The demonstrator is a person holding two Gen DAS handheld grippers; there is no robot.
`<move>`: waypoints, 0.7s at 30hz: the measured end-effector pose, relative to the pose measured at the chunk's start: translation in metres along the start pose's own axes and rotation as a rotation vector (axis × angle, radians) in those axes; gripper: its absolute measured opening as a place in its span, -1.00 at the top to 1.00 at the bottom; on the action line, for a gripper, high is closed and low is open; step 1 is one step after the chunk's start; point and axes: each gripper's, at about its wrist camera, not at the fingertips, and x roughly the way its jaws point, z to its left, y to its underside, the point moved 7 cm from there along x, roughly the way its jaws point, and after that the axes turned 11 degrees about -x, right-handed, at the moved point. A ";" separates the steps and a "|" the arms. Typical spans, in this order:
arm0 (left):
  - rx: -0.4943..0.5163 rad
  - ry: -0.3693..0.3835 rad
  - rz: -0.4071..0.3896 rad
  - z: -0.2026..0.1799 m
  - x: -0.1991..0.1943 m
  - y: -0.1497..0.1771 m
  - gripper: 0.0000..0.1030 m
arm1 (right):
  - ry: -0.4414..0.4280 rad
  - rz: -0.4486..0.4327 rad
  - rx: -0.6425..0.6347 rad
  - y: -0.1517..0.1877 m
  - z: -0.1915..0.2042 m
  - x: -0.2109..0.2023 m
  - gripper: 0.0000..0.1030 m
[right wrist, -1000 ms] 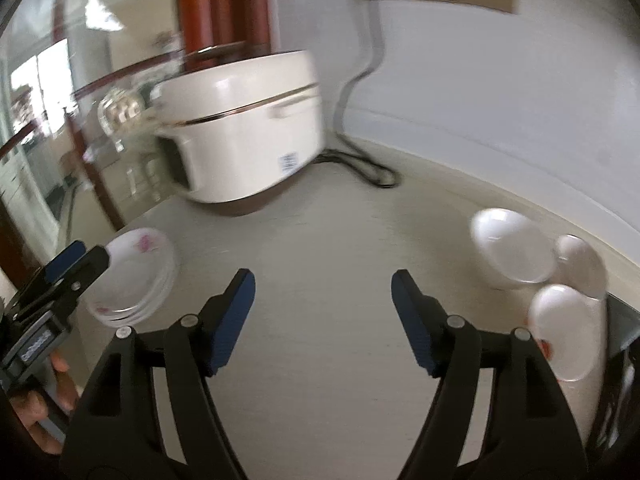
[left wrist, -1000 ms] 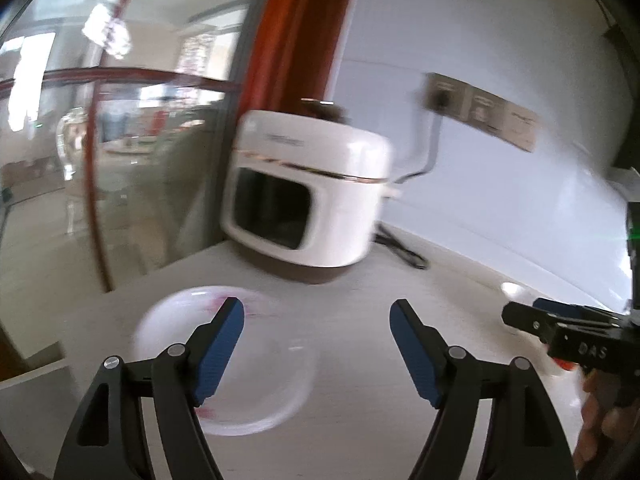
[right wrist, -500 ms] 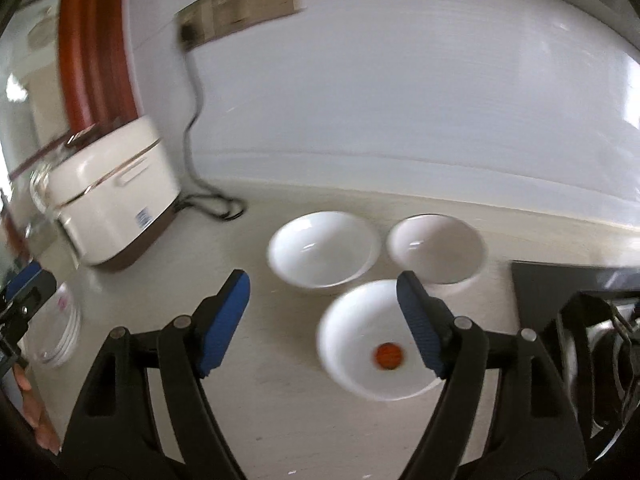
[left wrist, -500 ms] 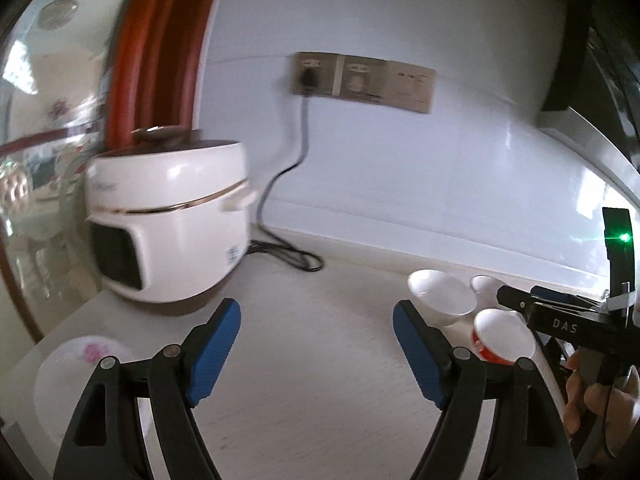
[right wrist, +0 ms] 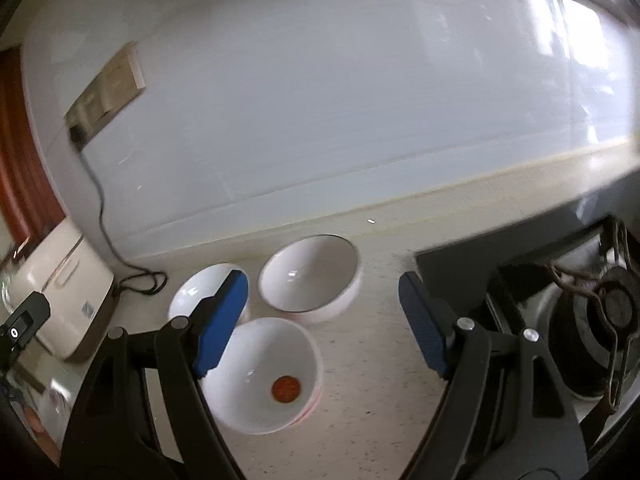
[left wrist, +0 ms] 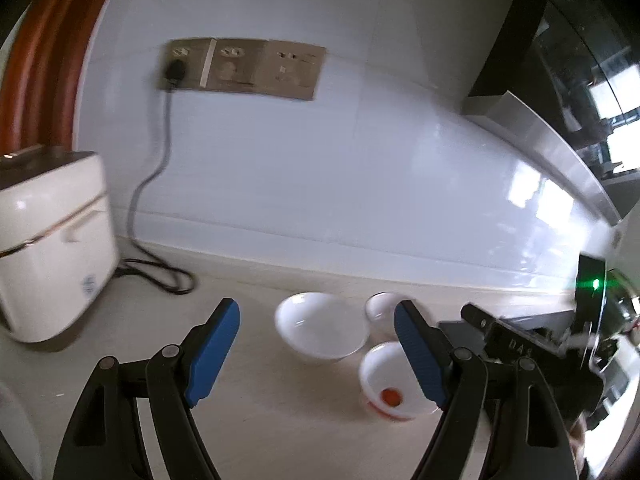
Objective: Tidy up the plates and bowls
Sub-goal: 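Move both grippers to the white bowls beside the stove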
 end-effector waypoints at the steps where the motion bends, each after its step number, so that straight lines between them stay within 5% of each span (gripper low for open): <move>1: -0.004 0.011 0.003 -0.002 0.005 -0.001 -0.56 | -0.008 0.011 0.014 0.001 -0.002 0.003 -0.56; 5: -0.036 -0.007 0.034 0.005 0.031 -0.004 -0.56 | -0.028 0.021 0.029 0.004 -0.002 0.008 -0.56; 14: -0.162 -0.072 0.241 0.033 0.103 0.018 -0.46 | -0.077 0.038 -0.116 0.011 0.034 0.014 -0.55; 21: -0.170 -0.057 0.264 0.042 0.125 0.032 -0.24 | -0.108 0.078 -0.126 0.012 0.045 0.011 -0.55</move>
